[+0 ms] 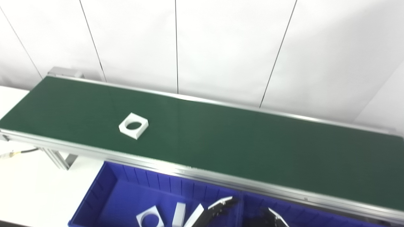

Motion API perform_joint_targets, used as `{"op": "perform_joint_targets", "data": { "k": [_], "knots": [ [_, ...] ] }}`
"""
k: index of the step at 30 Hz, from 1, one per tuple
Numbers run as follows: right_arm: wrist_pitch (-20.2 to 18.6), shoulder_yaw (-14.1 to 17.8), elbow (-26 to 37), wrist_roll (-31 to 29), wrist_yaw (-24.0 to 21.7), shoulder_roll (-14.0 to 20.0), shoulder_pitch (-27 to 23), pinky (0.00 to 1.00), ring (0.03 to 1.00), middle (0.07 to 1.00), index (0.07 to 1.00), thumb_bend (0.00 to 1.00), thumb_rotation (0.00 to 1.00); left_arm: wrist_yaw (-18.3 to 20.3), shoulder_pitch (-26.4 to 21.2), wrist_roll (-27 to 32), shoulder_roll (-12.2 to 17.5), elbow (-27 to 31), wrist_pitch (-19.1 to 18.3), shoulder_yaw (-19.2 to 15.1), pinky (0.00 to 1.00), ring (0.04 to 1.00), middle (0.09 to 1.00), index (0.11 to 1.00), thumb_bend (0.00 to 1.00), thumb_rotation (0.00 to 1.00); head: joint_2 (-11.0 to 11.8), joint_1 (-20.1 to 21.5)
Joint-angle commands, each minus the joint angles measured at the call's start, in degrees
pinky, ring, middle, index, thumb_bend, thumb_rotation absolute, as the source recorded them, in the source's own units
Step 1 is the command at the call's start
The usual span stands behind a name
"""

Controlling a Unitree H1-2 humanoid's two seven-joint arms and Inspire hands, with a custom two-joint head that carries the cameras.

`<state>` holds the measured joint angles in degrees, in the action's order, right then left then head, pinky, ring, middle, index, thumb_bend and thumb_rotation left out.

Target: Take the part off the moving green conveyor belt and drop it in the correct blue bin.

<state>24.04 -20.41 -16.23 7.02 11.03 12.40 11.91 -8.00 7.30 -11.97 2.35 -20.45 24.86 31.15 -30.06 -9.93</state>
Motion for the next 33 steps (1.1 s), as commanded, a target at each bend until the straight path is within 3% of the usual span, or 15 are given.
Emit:
{"op": "perform_joint_targets", "data": {
  "k": [1,18,21,33],
  "knots": [
    [2.89,-0.26,0.58,-0.58,0.81,0.36,-0.76,0.82,0.852,0.857,0.819,0.85,1.0,-1.76,-1.13,0.03,0.03,0.59,2.07,1.07,0.8,0.868,0.88,0.85,0.76,0.94,0.36,-0.21],
    [2.89,-0.91,-0.41,-1.24,0.78,1.07,-1.11,0.83,0.865,0.867,0.822,0.81,1.0,-4.52,-2.29,0.97,0.38,-1.1,2.07,3.6,0.77,0.851,0.863,0.833,0.74,0.89,2.2,-2.25],
    [2.89,-0.96,-0.54,-1.55,0.5,1.03,-1.16,0.84,0.866,0.867,0.828,0.77,1.0,-4.56,-2.39,1.09,0.46,-1.18,2.07,3.74,0.77,0.851,0.863,0.835,0.75,0.88,2.17,-1.8],
    [2.89,-1.21,-0.5,-1.27,0.7,1.03,-1.19,0.83,0.865,0.867,0.823,0.81,1.0,-5.28,-2.29,0.91,0.85,0.13,2.07,4.38,0.77,0.85,0.858,0.832,0.75,0.88,1.58,-1.49]
  ]
}}
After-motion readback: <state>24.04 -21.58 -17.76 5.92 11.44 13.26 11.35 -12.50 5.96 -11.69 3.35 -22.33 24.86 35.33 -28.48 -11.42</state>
